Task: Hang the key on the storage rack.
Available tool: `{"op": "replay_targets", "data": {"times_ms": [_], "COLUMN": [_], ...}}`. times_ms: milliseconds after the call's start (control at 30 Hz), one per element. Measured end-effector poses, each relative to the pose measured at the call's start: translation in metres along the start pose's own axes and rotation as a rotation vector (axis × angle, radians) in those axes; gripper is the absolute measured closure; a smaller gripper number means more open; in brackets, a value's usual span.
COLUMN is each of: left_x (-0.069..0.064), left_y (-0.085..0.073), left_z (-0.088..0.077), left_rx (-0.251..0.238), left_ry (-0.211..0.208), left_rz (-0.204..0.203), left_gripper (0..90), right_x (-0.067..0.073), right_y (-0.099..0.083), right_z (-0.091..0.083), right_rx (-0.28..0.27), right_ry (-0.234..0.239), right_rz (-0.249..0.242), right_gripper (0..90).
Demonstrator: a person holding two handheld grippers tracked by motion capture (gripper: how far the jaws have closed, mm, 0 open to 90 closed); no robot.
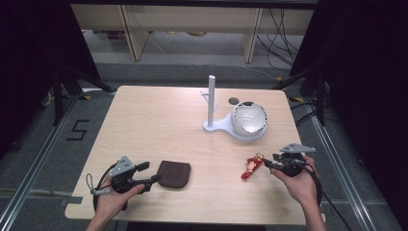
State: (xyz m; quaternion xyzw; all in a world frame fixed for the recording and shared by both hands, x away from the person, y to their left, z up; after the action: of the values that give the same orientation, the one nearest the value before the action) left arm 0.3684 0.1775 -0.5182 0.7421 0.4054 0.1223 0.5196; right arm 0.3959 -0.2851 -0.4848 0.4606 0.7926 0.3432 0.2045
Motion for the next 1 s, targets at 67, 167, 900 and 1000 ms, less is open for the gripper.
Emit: {"op": "replay_targets", "data": {"times_ms": [67, 167, 900, 1000], "left_x": [0.003, 0.015, 0.018, 0.018], "left_y": [0.011, 0.029, -0.001, -0.006], "left_z": [0.009, 0.024, 0.001, -0.004], "left_rx": [0.023, 0.056, -0.019, -0.018], "left_ry": [-0.026, -0.014, 0.069, 0.074], "left_rz": [-0.014, 0.012, -0.015, -0.023], "left_gripper": [34.9, 47.4, 46.2, 41.1], "right_x": [0.020, 0.061, 0.101, 0.096], "right_y": [0.007, 0.016, 0.002, -0.001], "right_z": [-0.005, -0.002, 0.032, 0.031], "right_rx": [-0.023, -0.015, 0.026, 0.013], "right_ry": [0.076, 0.152, 0.222, 0.214], "right_rz": [0.030, -0.066, -0.083, -0.080], "right_gripper": [75.5, 89.9, 80.9, 79.7]}}
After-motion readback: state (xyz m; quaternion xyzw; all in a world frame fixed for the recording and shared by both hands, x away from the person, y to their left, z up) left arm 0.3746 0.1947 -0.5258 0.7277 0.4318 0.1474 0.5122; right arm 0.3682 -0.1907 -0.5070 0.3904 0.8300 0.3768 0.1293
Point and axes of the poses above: each handheld gripper's, and its own axes: z roughly forward along the jaws, y roughly out of its top, x roughly to its left, the point moved 4 cm from there along z, roughly forward along the jaws, and after that the axes turned 1 degree about -z, right-handed, at the moved point
